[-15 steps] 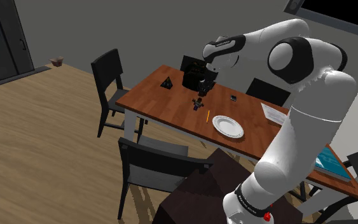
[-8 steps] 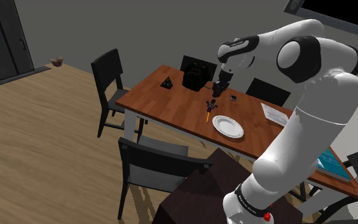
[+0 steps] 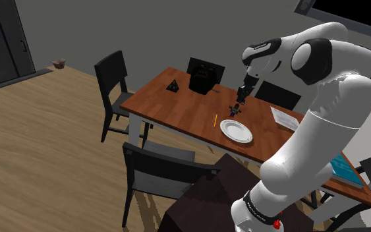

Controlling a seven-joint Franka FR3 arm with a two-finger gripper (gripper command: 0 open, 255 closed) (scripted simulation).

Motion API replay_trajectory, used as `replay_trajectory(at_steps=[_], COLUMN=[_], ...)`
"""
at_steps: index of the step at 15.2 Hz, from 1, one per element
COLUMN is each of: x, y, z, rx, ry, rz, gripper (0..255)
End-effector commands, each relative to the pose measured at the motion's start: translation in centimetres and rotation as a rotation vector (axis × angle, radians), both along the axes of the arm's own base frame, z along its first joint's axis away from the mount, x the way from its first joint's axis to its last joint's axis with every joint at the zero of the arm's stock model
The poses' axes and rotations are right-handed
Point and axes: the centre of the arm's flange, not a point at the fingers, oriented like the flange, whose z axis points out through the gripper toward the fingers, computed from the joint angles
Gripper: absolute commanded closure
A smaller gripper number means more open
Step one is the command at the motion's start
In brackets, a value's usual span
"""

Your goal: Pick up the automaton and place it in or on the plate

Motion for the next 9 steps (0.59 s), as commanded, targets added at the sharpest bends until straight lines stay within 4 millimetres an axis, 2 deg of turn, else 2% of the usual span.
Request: replay_trajectory(at_steps=[1, 6, 9], x=[-1.9, -6.3, -6.3], y=[-1.9, -6.4, -6.4], z=[0.5, 1.3, -0.3], rx=[0.0, 0.0, 0.0], ry=[0.0, 0.0, 0.0], rz=[0.001, 0.001, 0.001], gripper=[255, 255, 255])
